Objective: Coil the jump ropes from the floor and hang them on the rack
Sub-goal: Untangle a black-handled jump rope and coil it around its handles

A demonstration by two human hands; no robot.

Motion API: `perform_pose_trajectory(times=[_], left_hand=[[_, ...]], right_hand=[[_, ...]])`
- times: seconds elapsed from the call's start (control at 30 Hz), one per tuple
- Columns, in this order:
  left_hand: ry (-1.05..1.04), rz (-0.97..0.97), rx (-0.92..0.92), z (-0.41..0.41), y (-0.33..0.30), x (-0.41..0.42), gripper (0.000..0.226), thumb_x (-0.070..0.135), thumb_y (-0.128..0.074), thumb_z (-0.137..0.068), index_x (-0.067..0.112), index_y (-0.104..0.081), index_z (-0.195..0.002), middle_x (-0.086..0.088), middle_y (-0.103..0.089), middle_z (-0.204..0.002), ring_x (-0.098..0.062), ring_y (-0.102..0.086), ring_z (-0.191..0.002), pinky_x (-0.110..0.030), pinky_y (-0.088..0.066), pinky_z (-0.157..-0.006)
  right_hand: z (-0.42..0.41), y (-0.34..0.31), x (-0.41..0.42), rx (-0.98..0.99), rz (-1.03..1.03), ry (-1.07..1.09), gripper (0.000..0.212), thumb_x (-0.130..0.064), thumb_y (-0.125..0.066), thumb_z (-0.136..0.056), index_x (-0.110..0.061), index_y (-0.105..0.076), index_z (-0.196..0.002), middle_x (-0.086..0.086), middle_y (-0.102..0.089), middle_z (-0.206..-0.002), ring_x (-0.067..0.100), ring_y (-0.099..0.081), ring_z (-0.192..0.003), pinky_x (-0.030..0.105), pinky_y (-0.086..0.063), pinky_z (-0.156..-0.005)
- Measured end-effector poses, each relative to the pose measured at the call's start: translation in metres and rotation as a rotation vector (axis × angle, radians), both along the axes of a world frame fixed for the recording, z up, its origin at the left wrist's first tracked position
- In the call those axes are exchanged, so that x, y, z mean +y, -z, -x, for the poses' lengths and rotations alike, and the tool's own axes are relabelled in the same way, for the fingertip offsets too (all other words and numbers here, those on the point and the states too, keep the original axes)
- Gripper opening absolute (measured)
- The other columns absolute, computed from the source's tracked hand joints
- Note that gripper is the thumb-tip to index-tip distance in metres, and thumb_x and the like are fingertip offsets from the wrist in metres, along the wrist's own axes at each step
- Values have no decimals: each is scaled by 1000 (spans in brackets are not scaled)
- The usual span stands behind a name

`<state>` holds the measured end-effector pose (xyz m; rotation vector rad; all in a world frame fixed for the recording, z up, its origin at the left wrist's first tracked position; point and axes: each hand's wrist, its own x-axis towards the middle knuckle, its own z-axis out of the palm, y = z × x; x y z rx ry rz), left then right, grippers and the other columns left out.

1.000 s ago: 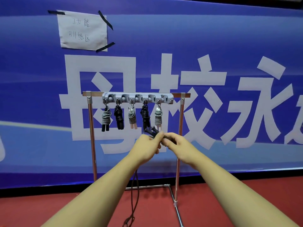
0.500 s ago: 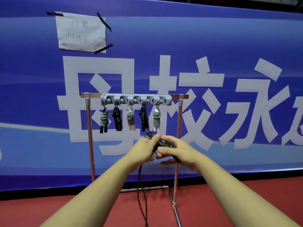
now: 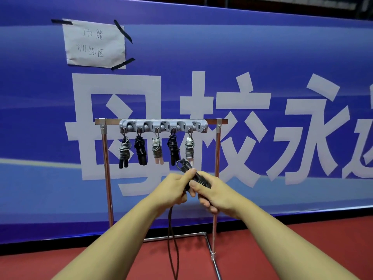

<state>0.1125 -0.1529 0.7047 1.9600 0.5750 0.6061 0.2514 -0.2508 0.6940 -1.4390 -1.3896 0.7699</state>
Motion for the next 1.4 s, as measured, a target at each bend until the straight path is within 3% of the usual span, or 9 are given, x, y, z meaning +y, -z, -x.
perform_pose_trajectory(times=[0.17,0.4,0.63,0.8,0.93,1.03,1.23,1.4], left_hand=[[22,58,-34,-6,-1,-1,54,51,-43,-105,15,-50,-66,9,-47,-51,-9,-32,-44,-22,-25,-48],[6,70,-38,-7,-7,2,59,55,-47,-103,9,-54,-66,5,-49,-51,-12,-33,-45,-19,-29,-46],[-59,93,-75,-12,-2,0,64,55,-42,-105,11,-60,-62,-7,-62,-61,-14,-38,-45,-21,-31,-47],[-152,58,-99,-16,1,1,67,50,-40,-107,7,-60,-59,-5,-60,-53,-12,-43,-43,-21,-37,-50],[-152,75,-82,-14,5,7,62,49,-40,-107,-4,-66,-89,-5,-65,-60,-14,-45,-45,-23,-37,-50],[-158,62,-46,-12,4,8,46,50,-39,-107,7,-55,-112,-5,-66,-63,-15,-51,-47,-25,-40,-51],[-188,42,-119,-9,5,2,34,38,-37,-110,6,-45,-114,-16,-64,-71,-12,-50,-40,-19,-40,-42],[-219,35,-120,-16,10,7,34,45,-36,-109,12,-45,-109,-11,-71,-72,-25,-55,-54,-33,-46,-58]], right_hand=[[10,-1,7,172,-29,72,54,-60,-43,-101,-8,-55,-112,-10,-56,-60,9,-30,-41,21,-26,-43],[10,-1,8,222,-40,76,52,-60,-40,-103,-10,-50,-96,-7,-49,-57,12,-29,-47,24,-26,-46],[7,5,14,233,-14,88,33,-37,-36,-110,-10,-48,-94,0,-50,-63,12,-28,-48,26,-25,-47],[10,10,18,203,-52,97,30,-41,-44,-109,-14,-49,-96,2,-55,-73,12,-35,-51,26,-30,-49],[8,15,18,209,-94,92,29,-48,-53,-104,-20,-60,-101,3,-55,-78,11,-37,-53,26,-29,-49],[10,17,18,224,-73,102,28,-54,-51,-103,-28,-62,-101,1,-51,-75,11,-32,-52,25,-24,-47],[10,24,26,205,-129,249,29,-61,-56,-97,-36,-68,-106,4,-63,-72,14,-35,-49,26,-29,-47],[11,32,35,217,-201,345,29,-50,-59,-100,-25,-71,-98,-3,-61,-68,13,-33,-50,26,-30,-46]])
